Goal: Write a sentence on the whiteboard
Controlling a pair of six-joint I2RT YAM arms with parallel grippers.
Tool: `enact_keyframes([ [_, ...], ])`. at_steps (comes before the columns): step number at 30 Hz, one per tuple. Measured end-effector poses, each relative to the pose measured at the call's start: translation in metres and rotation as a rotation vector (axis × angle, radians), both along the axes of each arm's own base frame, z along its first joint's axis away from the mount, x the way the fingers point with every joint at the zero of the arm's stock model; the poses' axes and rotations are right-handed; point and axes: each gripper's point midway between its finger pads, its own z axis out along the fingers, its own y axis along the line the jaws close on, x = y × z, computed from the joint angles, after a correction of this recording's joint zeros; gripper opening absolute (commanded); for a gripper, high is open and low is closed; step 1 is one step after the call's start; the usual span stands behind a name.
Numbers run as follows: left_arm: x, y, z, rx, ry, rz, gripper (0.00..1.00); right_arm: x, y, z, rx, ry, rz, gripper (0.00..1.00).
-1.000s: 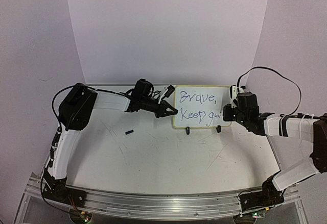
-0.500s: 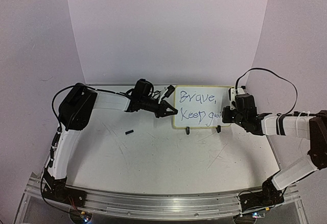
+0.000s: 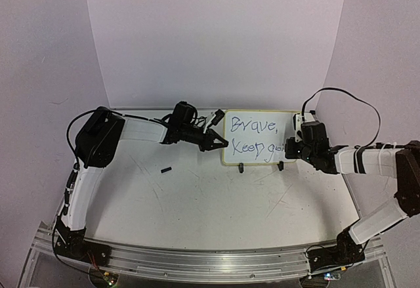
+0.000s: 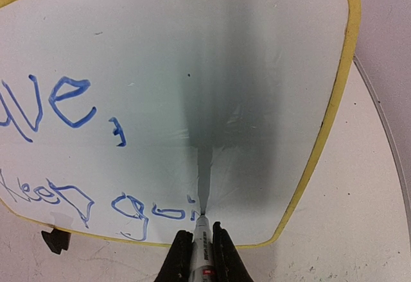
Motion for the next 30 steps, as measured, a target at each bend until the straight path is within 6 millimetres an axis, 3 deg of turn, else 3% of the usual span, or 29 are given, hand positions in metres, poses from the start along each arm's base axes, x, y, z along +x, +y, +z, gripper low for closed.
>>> enact_keyframes([
  [11, 0.000, 0.000, 0.000, 0.000, 0.006, 0.002, 0.00, -0.001, 0.002, -0.018, -0.005, 0.048, 0.003, 0.00],
  [21, 0.000, 0.000, 0.000, 0.000, 0.001, 0.000, 0.00, 0.001, -0.001, 0.001, -0.003, -0.001, -0.011, 0.00],
  [30, 0.000, 0.000, 0.000, 0.000, 0.001, 0.000, 0.00, 0.002, -0.004, 0.004, -0.009, -0.008, -0.024, 0.00],
])
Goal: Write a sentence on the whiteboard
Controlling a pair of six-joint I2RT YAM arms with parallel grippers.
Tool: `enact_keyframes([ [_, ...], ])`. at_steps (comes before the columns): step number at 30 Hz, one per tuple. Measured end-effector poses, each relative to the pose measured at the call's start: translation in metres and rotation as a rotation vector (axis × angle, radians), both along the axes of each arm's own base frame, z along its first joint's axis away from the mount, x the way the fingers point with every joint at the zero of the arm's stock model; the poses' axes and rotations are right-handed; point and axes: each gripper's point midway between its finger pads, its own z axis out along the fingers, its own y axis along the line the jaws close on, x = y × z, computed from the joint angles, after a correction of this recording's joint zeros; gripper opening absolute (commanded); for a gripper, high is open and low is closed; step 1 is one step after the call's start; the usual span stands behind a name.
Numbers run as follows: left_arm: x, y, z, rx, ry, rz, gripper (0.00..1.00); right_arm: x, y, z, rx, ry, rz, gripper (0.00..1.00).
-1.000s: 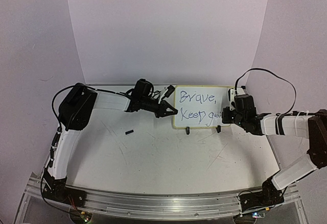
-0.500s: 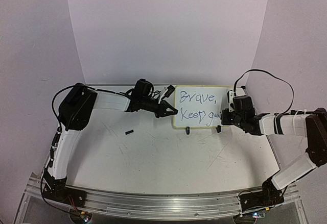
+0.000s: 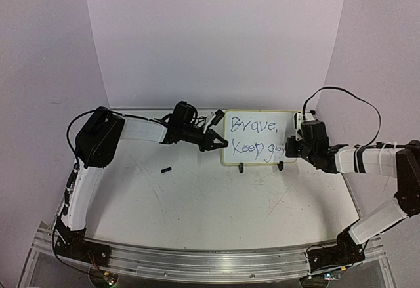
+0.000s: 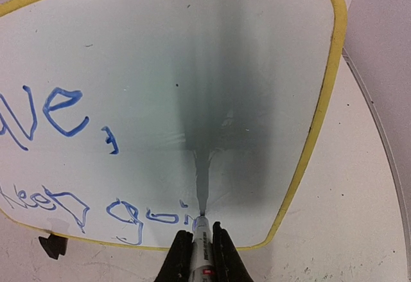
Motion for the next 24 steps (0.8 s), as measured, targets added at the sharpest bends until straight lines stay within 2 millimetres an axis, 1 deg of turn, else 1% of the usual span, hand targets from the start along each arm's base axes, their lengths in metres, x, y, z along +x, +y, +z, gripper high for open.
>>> enact_keyframes([
  [7, 0.000, 0.000, 0.000, 0.000, 0.000, 0.000, 0.00, 0.001, -0.009, 0.006, -0.012, -0.021, -0.037, 0.00],
  [14, 0.000, 0.000, 0.000, 0.000, 0.000, 0.000, 0.00, 0.001, -0.009, 0.006, -0.012, -0.020, -0.039, 0.00],
  [24, 0.000, 0.000, 0.000, 0.000, 0.004, 0.001, 0.00, -0.001, -0.008, -0.008, -0.014, 0.023, -0.034, 0.00],
])
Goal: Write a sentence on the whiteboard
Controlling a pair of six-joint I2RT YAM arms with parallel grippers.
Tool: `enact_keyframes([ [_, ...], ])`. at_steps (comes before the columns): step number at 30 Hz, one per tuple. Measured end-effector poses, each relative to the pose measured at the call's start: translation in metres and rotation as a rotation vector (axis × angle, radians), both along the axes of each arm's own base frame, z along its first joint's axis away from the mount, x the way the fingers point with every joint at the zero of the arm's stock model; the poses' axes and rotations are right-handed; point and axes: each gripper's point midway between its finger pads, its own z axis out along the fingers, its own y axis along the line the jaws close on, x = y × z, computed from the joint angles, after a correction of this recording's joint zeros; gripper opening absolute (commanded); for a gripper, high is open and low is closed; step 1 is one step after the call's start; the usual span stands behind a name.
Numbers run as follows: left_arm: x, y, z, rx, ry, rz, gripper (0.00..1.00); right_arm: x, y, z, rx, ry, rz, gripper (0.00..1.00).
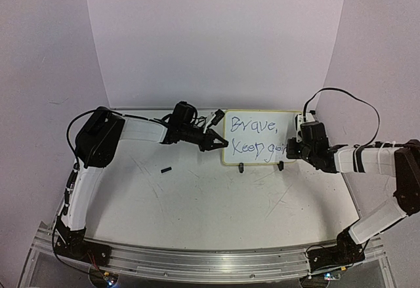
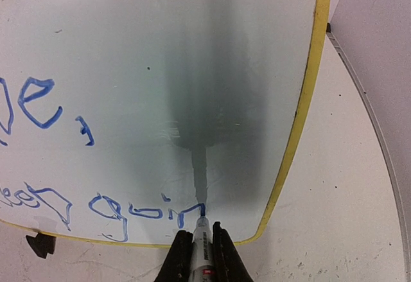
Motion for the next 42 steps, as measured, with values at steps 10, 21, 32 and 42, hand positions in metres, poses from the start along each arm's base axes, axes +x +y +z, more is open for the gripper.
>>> enact_keyframes([
  [10, 0.000, 0.000, 0.000, 0.000, 0.002, 0.001, 0.00, -0.001, 0.000, -0.012, -0.005, 0.034, 0.001, 0.00],
  [21, 0.000, 0.000, 0.000, 0.000, -0.004, -0.001, 0.00, -0.005, 0.003, 0.011, 0.029, -0.010, 0.022, 0.00],
  [32, 0.000, 0.000, 0.000, 0.000, -0.005, -0.001, 0.00, -0.001, -0.014, 0.027, 0.043, -0.051, -0.023, 0.00],
  [42, 0.000, 0.000, 0.000, 0.000, -0.005, -0.001, 0.00, 0.000, -0.019, 0.019, 0.034, -0.030, -0.037, 0.00],
])
